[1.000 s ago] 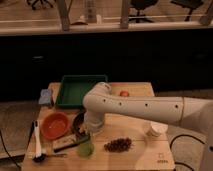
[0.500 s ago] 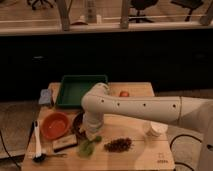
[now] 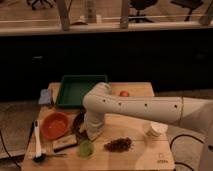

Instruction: Place pepper in plastic cup

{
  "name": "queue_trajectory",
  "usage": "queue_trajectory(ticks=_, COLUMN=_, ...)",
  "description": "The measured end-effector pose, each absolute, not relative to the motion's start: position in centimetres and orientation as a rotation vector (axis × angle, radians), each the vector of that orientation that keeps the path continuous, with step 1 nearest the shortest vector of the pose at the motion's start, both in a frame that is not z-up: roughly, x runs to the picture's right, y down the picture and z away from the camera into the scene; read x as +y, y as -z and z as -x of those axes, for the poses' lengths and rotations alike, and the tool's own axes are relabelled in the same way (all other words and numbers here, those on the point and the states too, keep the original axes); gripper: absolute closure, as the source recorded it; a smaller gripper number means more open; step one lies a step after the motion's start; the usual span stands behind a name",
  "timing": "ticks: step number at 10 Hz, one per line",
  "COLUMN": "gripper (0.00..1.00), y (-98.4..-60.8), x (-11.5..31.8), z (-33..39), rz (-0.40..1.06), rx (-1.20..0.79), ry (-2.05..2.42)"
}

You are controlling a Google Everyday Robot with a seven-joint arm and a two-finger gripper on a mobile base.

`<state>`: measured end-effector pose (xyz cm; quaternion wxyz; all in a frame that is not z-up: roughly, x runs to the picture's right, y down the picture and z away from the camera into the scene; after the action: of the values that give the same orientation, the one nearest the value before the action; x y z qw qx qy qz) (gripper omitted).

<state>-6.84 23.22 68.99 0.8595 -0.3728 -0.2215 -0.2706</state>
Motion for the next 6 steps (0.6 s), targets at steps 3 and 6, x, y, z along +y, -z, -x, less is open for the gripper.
queue_trajectory(ticks=3, gripper=0.71, y=-69.03, x=23.28, z=7.26, rz=0.781, rx=-0.474, ry=0.586)
queue_trajectory(ticks=6, gripper=0.60, y=-69.13, x=23.13, z=6.55, rz=0.786, rx=-0.464, ry=0.569)
